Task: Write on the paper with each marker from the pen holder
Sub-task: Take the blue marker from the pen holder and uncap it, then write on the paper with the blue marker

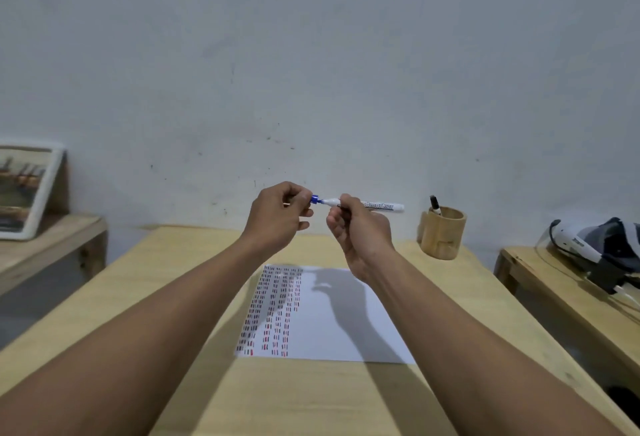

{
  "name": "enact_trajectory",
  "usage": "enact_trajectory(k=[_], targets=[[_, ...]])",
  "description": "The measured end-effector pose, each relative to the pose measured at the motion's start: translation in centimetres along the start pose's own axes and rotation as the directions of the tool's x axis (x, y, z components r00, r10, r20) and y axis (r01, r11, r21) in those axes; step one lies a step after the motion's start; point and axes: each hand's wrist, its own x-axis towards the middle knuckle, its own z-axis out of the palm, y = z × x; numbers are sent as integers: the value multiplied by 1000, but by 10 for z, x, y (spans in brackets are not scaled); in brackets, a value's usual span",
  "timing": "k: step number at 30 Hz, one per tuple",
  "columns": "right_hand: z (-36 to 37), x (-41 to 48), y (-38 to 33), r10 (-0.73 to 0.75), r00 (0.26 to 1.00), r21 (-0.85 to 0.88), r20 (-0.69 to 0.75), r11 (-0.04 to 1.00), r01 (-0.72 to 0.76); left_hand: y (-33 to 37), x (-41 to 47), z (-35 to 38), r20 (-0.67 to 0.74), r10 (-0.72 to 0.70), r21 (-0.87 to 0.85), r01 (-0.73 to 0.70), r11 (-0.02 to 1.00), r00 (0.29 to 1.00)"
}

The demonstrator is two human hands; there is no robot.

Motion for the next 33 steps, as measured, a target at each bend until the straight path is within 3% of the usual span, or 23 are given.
enact_trajectory(k=[3,9,14,17,20,28,31,33], targets=[[-2,0,13,16,1000,-85,-4,996,-16,-15,0,-19,-59,-21,77,25,997,998],[-7,1,36,22,1000,-273,7,962,-19,-63,-4,-51,-113,-71,449,115,886,991],[-16,2,51,0,999,-457,55,889,25,-106,-13,-61,-60,-171,608,172,775,983],[-21,3,58,-4,998,-510,62,859,35,-121,-17,-62,-31,-157,711,132,691,987],[-27,5,64,-20,997,-548,69,835,54,-125,-18,-62,-27,-138,729,114,675,990],[-54,-2,88,-137,987,-845,87,514,145,-109,-60,-59,-61,-132,709,136,692,989],[-62,-9,96,-160,983,-888,93,434,155,-110,-78,-61,-45,-140,753,125,646,989],[-63,-10,98,-169,981,-892,96,423,161,-115,-83,-64,-20,-182,823,120,555,983]])
